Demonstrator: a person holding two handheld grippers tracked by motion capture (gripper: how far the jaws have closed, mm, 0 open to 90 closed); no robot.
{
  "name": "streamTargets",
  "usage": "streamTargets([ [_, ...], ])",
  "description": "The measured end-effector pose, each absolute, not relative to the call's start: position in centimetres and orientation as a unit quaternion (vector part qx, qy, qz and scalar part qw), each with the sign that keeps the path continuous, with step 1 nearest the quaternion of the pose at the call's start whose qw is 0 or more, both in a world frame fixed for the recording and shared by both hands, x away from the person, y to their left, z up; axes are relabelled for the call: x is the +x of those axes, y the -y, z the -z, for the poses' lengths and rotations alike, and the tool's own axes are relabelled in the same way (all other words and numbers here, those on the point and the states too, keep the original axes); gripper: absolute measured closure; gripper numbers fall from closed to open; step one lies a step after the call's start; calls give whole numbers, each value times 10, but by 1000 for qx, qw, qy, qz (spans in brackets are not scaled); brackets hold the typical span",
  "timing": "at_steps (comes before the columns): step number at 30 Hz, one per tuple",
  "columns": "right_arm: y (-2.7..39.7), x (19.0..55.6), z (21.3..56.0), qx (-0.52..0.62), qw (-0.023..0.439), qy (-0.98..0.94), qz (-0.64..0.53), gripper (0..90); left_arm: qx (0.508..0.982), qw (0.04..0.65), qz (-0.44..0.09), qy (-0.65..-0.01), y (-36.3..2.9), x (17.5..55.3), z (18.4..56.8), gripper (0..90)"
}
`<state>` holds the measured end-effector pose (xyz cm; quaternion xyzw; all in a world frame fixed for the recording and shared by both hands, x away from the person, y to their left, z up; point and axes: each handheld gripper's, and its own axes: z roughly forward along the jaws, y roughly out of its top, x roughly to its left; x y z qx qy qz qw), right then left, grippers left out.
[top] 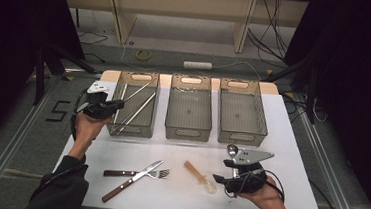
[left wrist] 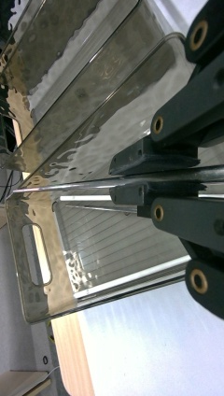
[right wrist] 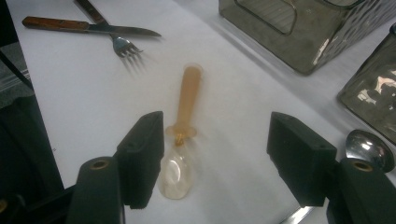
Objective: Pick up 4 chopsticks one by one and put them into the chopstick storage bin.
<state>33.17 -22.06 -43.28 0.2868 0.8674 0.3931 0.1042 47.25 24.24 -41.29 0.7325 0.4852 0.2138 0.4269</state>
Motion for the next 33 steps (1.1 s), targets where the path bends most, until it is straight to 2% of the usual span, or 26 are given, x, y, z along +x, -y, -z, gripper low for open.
streamTargets([
  [13, 220, 332, 433, 285, 101, -869, -392, 377, 728, 431, -204, -493, -245, 476, 419, 820],
  [22, 220, 331, 432, 285, 102, -868, -395, 378, 729, 458, -174, -478, -240, 466, 410, 444],
  [26, 220, 331, 431, 284, 103, -868, -395, 379, 730, 475, -161, -464, -234, 456, 403, 310],
  [33, 221, 330, 431, 285, 104, -867, -395, 378, 755, 479, -156, -419, -218, 431, 388, 201],
])
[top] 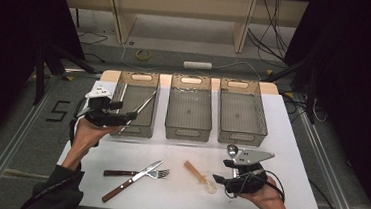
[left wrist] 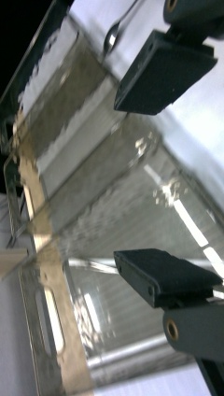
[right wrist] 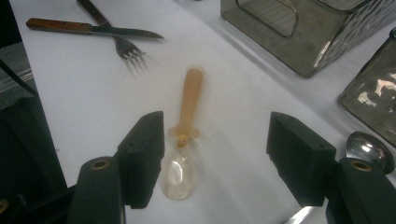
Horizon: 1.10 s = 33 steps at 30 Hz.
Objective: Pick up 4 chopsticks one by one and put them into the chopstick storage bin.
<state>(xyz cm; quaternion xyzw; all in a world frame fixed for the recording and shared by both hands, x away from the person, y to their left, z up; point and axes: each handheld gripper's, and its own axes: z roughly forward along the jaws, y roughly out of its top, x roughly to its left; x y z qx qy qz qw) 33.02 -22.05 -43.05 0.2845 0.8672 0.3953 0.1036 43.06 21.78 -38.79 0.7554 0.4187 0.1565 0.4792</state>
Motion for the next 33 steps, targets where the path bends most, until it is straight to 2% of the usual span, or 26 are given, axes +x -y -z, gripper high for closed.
streamTargets([
  [6, 221, 330, 430, 288, 106, -866, -395, 376, 768, 487, -149, -388, -204, 411, 383, 174],
  [15, 222, 330, 431, 298, 107, -862, -395, 373, 770, 495, -126, -381, -196, 396, 391, 164],
  [33, 210, 331, 435, 311, 94, -862, -389, 373, 777, 498, -114, -368, -186, 373, 404, 159],
])
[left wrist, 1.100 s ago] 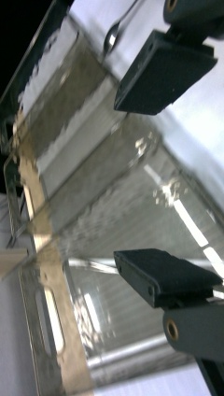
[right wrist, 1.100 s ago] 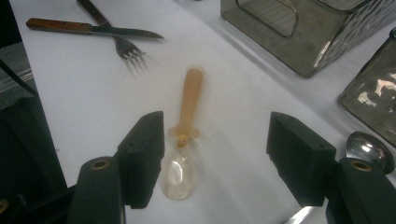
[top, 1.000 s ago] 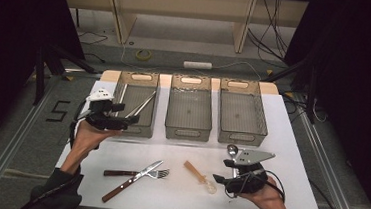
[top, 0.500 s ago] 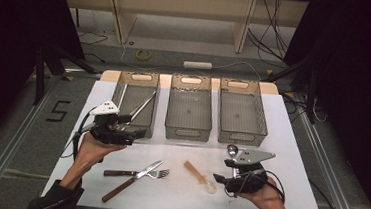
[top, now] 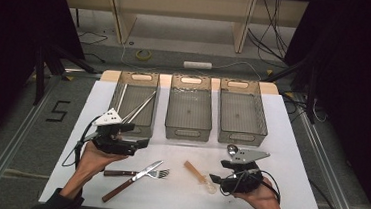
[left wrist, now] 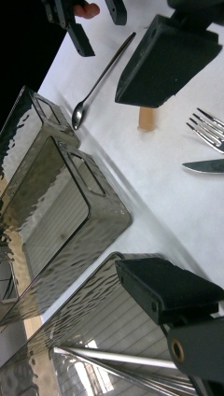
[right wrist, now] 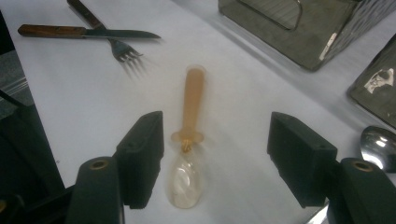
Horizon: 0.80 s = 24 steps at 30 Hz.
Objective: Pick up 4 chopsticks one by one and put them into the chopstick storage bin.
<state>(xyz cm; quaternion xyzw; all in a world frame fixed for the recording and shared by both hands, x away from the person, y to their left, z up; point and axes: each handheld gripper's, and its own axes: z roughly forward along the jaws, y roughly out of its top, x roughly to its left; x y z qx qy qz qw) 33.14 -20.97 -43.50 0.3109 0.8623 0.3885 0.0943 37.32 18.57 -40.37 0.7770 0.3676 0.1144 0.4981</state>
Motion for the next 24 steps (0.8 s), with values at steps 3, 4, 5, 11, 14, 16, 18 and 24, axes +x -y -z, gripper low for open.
streamTargets([
  [3, 207, 333, 436, 312, 91, -863, -386, 373, 778, 497, -114, -367, -185, 370, 405, 159],
  [4, 206, 333, 436, 314, 90, -864, -384, 373, 778, 497, -115, -366, -184, 369, 405, 159],
  [5, 205, 334, 436, 314, 89, -863, -385, 373, 780, 494, -117, -365, -184, 368, 405, 159],
  [11, 198, 337, 438, 316, 78, -867, -377, 373, 779, 498, -123, -361, -183, 361, 406, 159],
  [14, 194, 338, 440, 314, 74, -870, -373, 373, 777, 501, -127, -360, -183, 358, 407, 158],
  [16, 191, 338, 440, 312, 71, -872, -371, 373, 776, 503, -128, -359, -183, 356, 408, 159],
  [18, 189, 339, 441, 310, 68, -874, -367, 372, 775, 505, -128, -359, -183, 354, 408, 158],
  [24, 183, 341, 442, 308, 62, -879, -360, 370, 779, 504, -128, -350, -181, 349, 409, 158],
])
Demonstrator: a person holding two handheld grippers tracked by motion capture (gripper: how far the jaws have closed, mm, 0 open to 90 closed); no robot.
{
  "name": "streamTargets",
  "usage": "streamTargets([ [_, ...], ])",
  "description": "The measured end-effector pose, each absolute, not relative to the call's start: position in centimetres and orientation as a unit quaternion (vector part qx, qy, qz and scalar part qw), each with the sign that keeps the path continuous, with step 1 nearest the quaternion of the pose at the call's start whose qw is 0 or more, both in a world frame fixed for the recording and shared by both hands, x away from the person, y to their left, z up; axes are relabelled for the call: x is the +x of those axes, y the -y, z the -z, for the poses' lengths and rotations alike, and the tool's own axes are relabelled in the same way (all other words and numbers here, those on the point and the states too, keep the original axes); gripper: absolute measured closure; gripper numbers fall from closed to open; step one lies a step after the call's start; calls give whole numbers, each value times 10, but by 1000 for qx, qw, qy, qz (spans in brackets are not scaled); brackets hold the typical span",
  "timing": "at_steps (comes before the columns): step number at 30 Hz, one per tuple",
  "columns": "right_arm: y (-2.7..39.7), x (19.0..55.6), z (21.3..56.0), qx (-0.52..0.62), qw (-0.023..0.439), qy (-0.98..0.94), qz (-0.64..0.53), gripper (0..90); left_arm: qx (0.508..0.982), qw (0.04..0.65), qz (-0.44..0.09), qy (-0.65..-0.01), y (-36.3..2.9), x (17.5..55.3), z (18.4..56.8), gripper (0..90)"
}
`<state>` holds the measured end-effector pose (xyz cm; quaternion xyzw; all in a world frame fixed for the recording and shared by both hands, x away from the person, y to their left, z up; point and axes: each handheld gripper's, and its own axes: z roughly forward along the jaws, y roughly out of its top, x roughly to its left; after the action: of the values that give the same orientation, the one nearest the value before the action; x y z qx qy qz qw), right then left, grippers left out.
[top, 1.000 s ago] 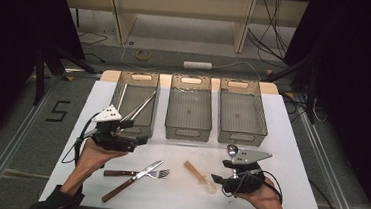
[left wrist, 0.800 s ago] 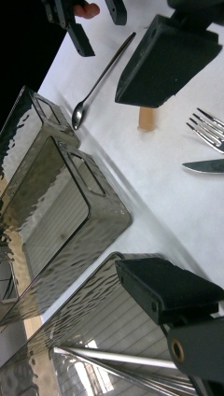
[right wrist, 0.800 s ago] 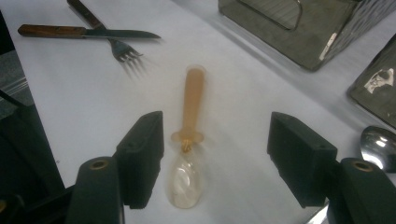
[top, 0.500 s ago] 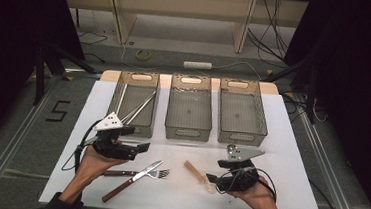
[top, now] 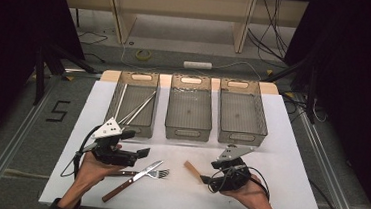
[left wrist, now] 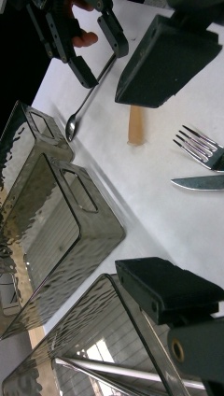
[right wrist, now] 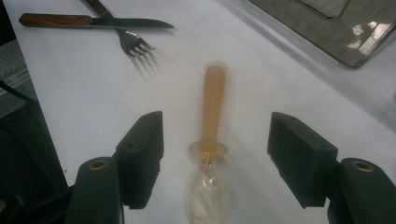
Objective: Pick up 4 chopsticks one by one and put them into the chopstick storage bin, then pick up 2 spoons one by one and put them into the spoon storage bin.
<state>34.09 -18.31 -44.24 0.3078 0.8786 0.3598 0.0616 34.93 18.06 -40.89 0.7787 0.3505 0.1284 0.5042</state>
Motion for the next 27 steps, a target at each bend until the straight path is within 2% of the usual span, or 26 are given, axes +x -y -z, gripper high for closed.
streamTargets([
  [18, 167, 353, 451, 313, 49, -894, -316, 369, 790, 495, -117, -343, -176, 336, 416, 159],
  [24, 161, 357, 454, 319, 45, -899, -296, 391, 790, 497, -117, -341, -176, 334, 417, 159],
  [27, 160, 358, 456, 318, 40, -902, -288, 432, 790, 496, -115, -342, -177, 333, 417, 159],
])
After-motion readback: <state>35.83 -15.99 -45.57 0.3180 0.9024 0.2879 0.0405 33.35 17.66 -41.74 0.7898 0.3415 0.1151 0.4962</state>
